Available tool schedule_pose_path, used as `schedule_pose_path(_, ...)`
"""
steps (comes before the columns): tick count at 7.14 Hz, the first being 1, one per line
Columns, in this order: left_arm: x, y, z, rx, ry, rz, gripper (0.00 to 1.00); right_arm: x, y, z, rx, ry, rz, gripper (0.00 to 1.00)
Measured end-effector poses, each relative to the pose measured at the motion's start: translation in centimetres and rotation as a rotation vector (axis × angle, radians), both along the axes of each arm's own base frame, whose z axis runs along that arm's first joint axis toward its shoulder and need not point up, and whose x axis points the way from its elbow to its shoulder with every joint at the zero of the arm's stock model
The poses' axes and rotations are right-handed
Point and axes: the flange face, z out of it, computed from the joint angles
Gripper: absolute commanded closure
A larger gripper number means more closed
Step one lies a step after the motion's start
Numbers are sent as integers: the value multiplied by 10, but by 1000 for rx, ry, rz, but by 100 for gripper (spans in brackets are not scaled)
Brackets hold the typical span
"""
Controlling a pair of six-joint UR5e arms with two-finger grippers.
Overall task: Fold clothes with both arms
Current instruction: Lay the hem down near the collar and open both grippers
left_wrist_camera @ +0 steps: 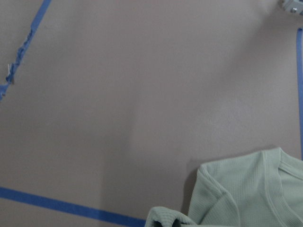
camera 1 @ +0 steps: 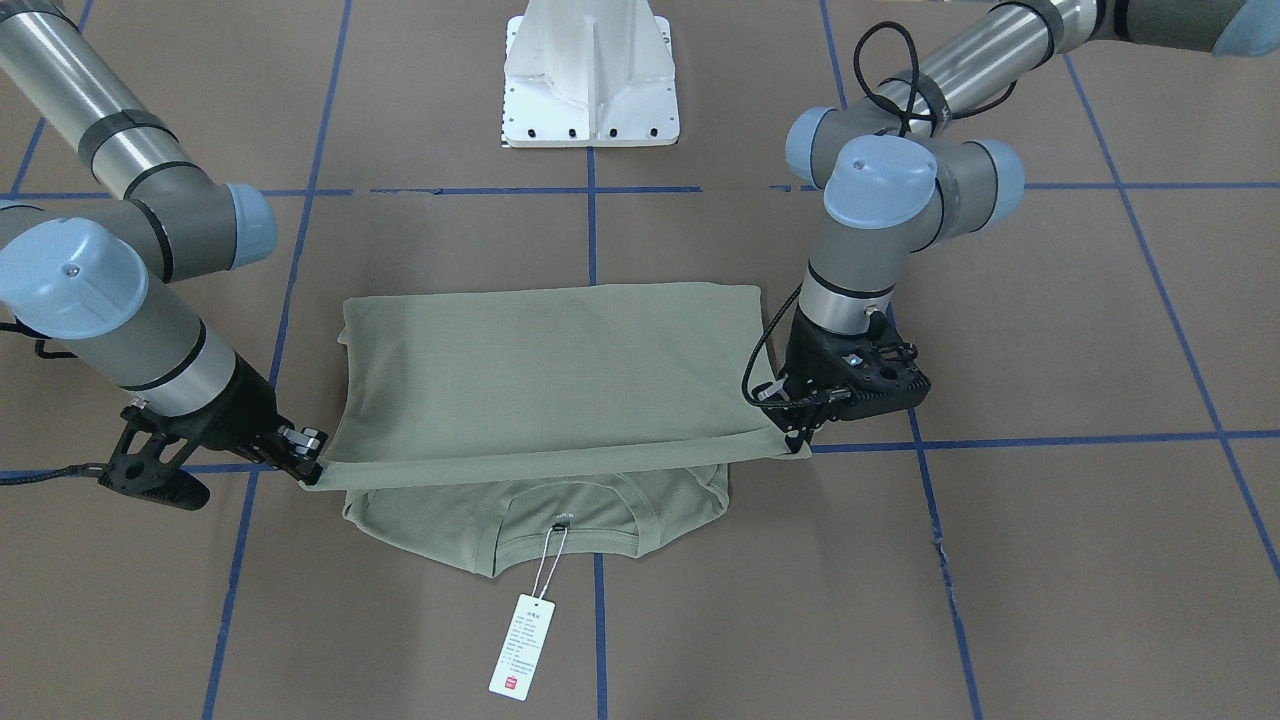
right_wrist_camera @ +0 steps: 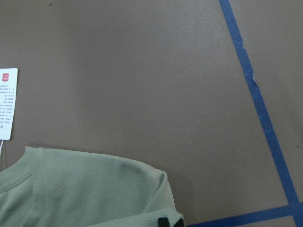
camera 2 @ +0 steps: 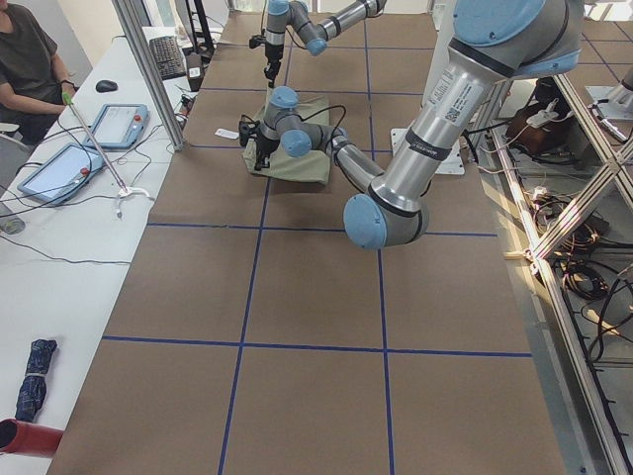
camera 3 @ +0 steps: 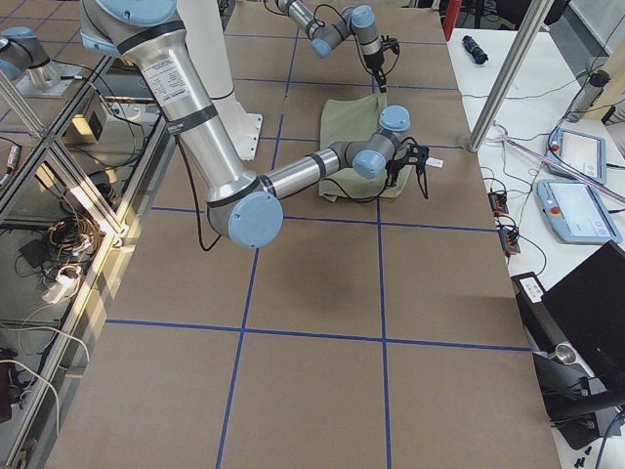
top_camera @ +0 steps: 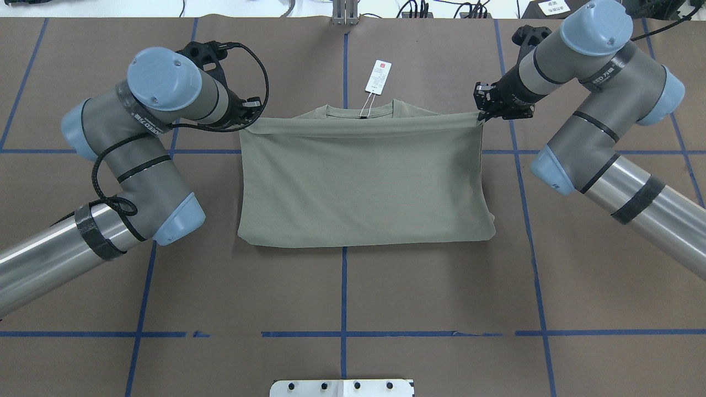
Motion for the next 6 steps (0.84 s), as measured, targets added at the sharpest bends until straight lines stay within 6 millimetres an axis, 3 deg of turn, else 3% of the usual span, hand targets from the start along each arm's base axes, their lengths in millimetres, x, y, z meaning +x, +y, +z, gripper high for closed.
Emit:
schedule_pose_path(4, 23, -17, -6, -20, -15, 0, 100, 3, -15, -8, 3, 0, 16, 100)
schedule_pose_path(6, 25, -19, -6, -22, -15, 0, 100, 6, -17, -6, -1, 3, 22, 100)
